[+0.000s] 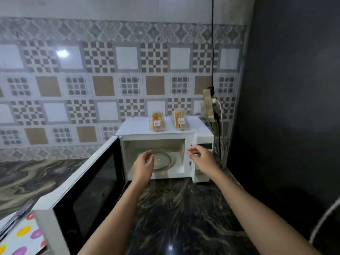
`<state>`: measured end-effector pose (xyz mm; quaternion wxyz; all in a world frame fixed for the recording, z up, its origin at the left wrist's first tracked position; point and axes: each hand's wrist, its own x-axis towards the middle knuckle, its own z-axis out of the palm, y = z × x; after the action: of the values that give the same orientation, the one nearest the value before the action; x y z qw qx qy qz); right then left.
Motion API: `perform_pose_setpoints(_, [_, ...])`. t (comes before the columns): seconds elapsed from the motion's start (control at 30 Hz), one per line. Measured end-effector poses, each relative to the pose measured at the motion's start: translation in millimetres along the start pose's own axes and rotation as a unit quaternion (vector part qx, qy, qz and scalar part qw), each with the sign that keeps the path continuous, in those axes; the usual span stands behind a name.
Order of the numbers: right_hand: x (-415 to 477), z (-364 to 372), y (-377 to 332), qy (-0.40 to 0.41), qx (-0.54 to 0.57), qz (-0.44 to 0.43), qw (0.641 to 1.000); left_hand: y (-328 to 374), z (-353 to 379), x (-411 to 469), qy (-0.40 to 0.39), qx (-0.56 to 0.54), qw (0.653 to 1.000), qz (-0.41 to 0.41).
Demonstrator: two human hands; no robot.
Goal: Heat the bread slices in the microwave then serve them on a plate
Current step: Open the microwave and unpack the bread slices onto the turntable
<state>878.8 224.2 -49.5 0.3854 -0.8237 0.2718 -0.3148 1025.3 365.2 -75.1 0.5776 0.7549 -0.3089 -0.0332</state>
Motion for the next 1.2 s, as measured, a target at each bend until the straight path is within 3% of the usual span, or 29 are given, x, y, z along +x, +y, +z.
perform_pose_setpoints(0.3, [155,-19,8,0.048,-0.007,0.019,0.999,41,21,152,0.038,0.083,0.996,0.017])
perform_pose_setpoints(0.5, [218,-13,20,-0.036,0.002,0.119,0.992,38,41,203,0.05,0.116,0.992,-0.006])
perform_pose_setpoints(0.7, [255,5,30,-0.06,-0.077,0.161,0.982,24,59,238,-0.036,0.118,0.986,-0.113])
perform_pose_setpoints(0.83, [264,18,27,-0.07,-0.122,0.155,0.978,16,67,246,-0.03,0.099,0.988,-0.112])
perform_pose_setpoints(1.03, [280,36,19,-0.051,-0.057,0.17,0.983,23,70,255,-0.009,0.208,0.974,-0.088])
perform_pose_setpoints(1.2, [286,48,9,-0.071,-0.004,0.175,0.982,31,67,261,-0.052,0.257,0.961,-0.087])
